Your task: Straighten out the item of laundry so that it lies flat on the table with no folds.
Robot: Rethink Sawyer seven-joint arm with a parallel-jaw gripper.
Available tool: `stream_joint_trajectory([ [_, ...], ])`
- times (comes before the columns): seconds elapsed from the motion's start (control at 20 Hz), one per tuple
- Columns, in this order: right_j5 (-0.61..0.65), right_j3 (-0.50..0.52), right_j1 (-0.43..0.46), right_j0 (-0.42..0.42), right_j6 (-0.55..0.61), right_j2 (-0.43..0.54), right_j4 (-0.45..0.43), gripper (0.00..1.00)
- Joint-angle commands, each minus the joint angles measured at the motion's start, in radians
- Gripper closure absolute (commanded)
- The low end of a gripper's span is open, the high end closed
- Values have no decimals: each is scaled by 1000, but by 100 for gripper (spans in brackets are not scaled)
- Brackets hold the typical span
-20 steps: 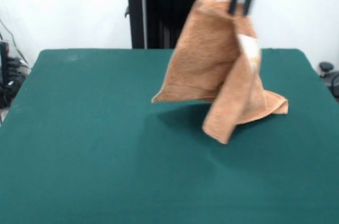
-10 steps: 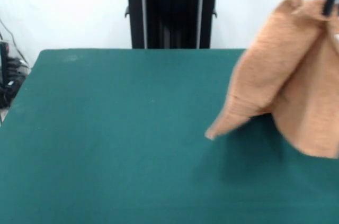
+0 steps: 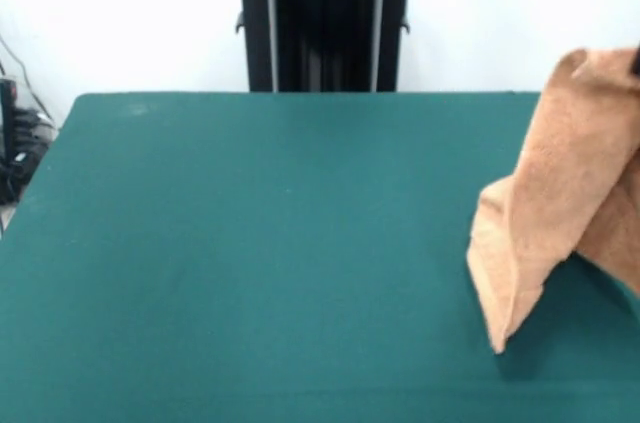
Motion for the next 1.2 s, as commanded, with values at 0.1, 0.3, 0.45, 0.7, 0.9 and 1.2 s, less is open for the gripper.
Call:
stream_joint_trajectory([
  [0.1,-192,16,144,-51,61,-30,-172,100],
  [0.3,-244,-52,221,-62,85,-35,-220,100],
  [0.45,-291,-90,284,-68,124,-33,-227,100],
  [0.7,-327,-169,373,-57,191,-50,-235,100],
  [0.9,-317,-245,430,-43,231,-69,-216,100],
  [1.2,-242,-87,321,8,335,-106,-140,100],
])
